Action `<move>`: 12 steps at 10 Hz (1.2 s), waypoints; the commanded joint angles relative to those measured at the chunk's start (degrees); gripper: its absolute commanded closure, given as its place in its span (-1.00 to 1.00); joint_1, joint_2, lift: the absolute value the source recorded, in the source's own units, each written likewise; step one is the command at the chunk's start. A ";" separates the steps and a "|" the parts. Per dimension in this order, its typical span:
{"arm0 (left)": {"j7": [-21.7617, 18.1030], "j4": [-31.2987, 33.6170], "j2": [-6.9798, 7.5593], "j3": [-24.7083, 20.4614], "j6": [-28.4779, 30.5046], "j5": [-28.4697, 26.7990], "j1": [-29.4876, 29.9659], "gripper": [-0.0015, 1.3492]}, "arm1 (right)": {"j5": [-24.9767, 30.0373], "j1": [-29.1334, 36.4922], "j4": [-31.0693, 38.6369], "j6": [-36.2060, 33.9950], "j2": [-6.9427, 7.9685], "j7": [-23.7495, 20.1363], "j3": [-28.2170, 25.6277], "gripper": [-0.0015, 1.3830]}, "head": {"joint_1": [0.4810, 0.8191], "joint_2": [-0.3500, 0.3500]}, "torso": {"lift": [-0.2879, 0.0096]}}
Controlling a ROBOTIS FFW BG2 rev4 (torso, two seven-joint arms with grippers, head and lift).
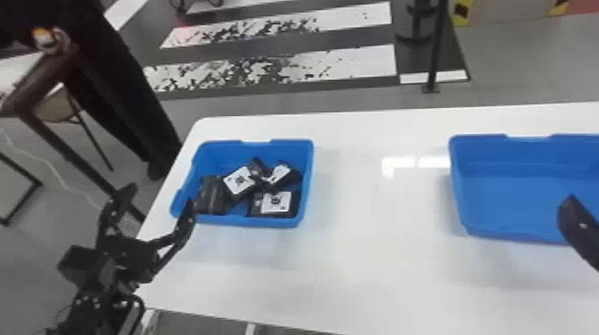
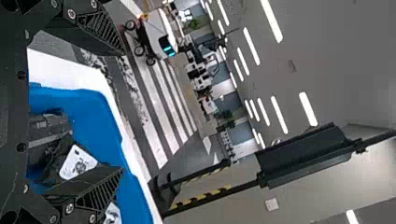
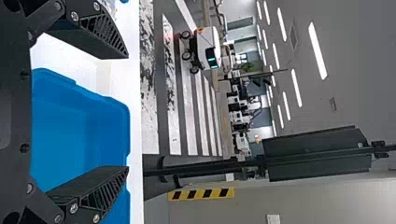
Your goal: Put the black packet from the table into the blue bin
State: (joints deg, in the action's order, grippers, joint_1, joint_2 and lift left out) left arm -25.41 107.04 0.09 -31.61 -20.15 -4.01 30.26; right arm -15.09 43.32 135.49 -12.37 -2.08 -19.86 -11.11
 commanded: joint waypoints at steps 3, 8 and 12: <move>4.67 1.73 -0.24 7.16 -6.43 12.47 8.55 -0.76 | 0.36 0.13 -0.14 0.00 0.32 0.00 0.02 -0.75 | 0.27 0.77 | 0.20; 10.74 4.82 -0.24 19.50 -10.37 19.90 14.04 -0.76 | 0.93 0.13 -0.28 0.00 0.76 -0.09 0.02 -0.75 | 0.27 0.47 | 0.20; 11.17 4.97 -0.24 19.73 -10.79 20.70 14.32 -0.76 | 1.04 0.13 -0.28 0.00 0.85 -0.09 0.02 -0.75 | 0.27 0.38 | 0.20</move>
State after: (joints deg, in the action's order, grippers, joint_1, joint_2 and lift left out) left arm -14.26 112.00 0.09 -11.85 -30.89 16.50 44.48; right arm -14.04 43.45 135.21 -12.37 -1.23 -19.95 -11.08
